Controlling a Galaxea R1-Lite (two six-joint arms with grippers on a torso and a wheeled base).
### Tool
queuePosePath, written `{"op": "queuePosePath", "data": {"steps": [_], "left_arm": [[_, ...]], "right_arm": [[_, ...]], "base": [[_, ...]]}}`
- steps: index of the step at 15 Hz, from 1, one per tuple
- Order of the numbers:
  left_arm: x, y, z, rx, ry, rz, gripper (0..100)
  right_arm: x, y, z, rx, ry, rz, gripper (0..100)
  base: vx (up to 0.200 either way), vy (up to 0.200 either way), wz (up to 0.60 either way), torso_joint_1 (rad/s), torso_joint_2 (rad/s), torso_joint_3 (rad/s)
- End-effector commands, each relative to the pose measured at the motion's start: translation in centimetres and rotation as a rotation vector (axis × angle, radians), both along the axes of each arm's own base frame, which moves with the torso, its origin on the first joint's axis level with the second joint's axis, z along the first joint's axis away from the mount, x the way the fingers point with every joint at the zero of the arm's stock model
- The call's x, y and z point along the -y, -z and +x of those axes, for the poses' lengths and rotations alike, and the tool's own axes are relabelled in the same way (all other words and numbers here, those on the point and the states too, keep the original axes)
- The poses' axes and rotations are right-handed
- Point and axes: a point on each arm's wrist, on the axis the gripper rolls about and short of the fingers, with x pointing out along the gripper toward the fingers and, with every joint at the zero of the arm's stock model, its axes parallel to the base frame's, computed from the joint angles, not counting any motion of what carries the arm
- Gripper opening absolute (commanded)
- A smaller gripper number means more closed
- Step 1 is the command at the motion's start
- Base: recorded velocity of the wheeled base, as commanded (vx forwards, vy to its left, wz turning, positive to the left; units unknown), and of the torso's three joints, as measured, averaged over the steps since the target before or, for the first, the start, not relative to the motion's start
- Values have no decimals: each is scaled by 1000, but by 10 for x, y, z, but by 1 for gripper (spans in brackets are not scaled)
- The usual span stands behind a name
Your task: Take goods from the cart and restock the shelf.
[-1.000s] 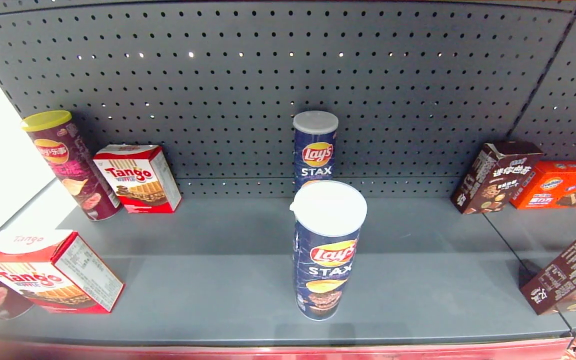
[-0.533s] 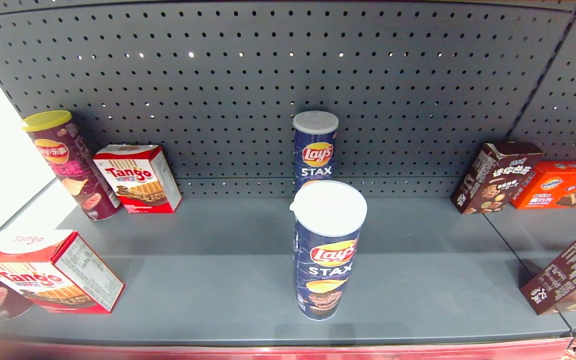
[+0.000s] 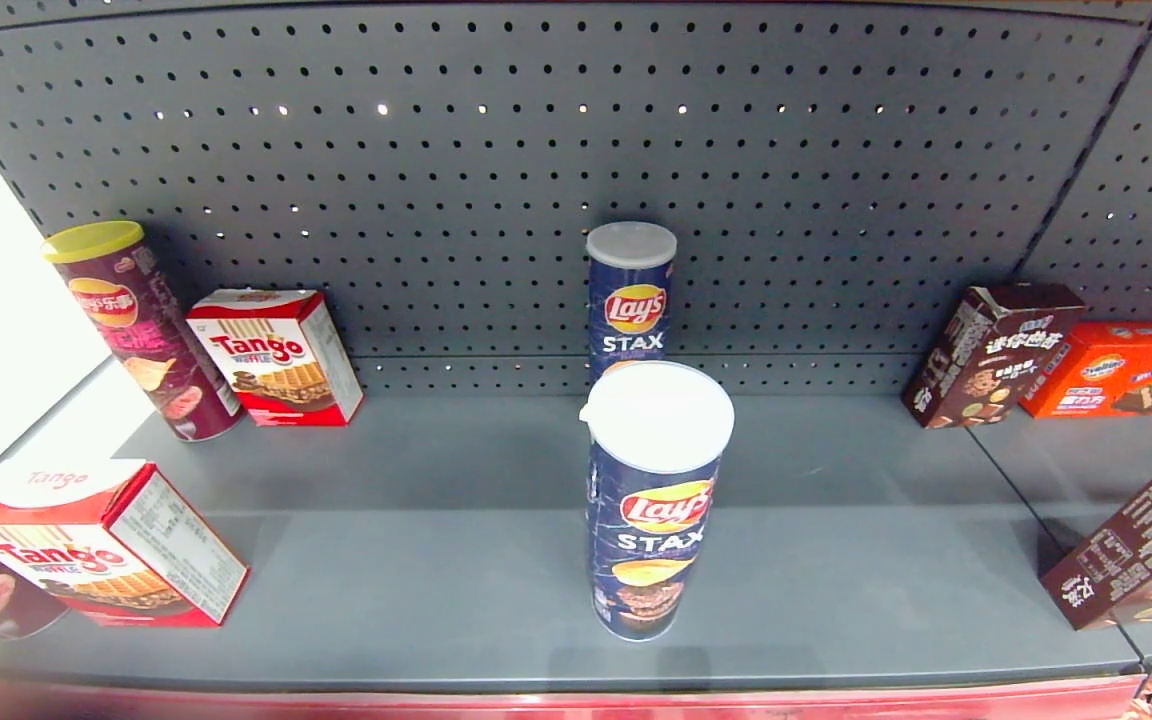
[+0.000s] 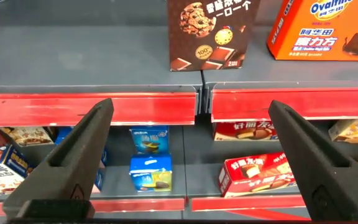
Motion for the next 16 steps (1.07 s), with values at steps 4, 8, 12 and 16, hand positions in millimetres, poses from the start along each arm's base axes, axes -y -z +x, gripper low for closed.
{"op": "queuePosePath", "data": {"steps": [4, 8, 12, 16], "left_arm": [[-1, -1, 0, -1, -28, -10, 100], [-1, -1, 0, 14, -46, -21, 100], [-1, -1, 0, 14, -46, -22, 100], [-1, -1, 0, 12, -45, -22, 100]], "right_arm": [[0, 0, 0, 0, 1, 0, 100], [0, 0, 0, 0, 1, 0, 100], [0, 0, 0, 0, 1, 0, 100], [0, 0, 0, 0, 1, 0, 100]], "base": [[0, 0, 0, 0, 0, 0], [0, -50, 0, 1, 2, 1], [0, 0, 0, 0, 0, 0], [0, 0, 0, 0, 0, 0]]}}
